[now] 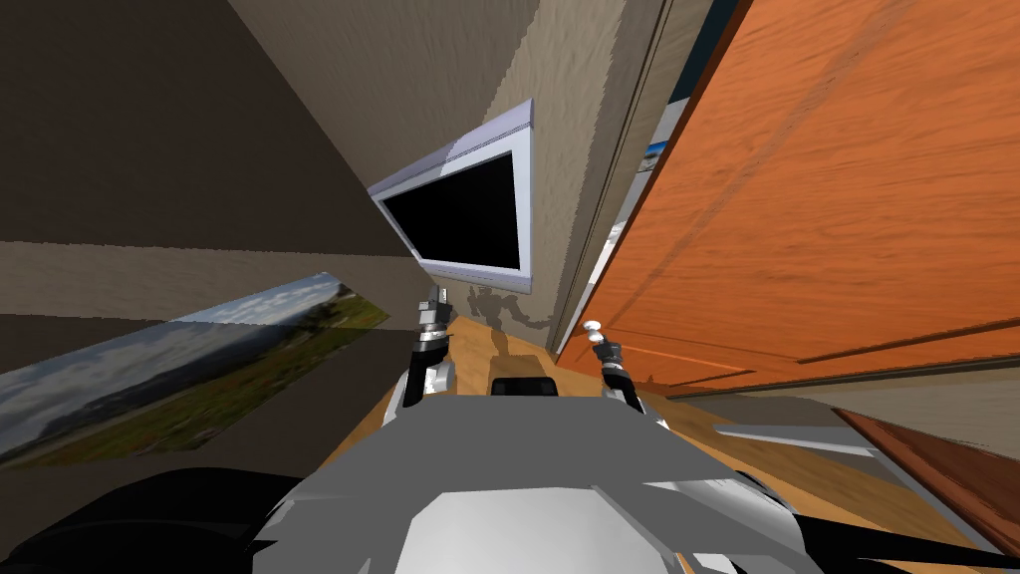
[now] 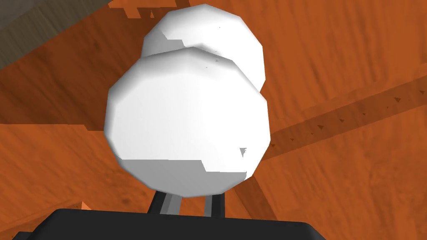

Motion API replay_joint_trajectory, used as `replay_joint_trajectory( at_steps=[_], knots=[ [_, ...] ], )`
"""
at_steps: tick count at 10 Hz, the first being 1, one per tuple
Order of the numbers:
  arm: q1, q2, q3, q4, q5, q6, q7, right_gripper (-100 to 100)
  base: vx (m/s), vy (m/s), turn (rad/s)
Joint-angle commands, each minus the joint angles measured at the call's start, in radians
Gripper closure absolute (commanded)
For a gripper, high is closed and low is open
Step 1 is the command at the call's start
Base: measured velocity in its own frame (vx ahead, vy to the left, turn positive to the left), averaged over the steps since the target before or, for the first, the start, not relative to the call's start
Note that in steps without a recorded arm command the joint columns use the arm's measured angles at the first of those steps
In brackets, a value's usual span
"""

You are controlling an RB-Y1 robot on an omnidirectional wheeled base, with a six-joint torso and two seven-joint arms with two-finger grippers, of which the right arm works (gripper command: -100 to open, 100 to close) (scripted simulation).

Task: Pull the door open

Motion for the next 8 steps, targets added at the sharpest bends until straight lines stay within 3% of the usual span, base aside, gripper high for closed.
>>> replay_joint_trajectory(
  at_steps=[1,8],
  knots=[
    [-0.023,-0.001,0.011,0.007,-0.007,-0.023,-0.034,100,-0.050,-0.009,0.037],
    [-0.041,-0.004,0.061,0.006,-0.088,-0.003,-0.194,100,-0.047,-0.012,0.042]
  ],
)
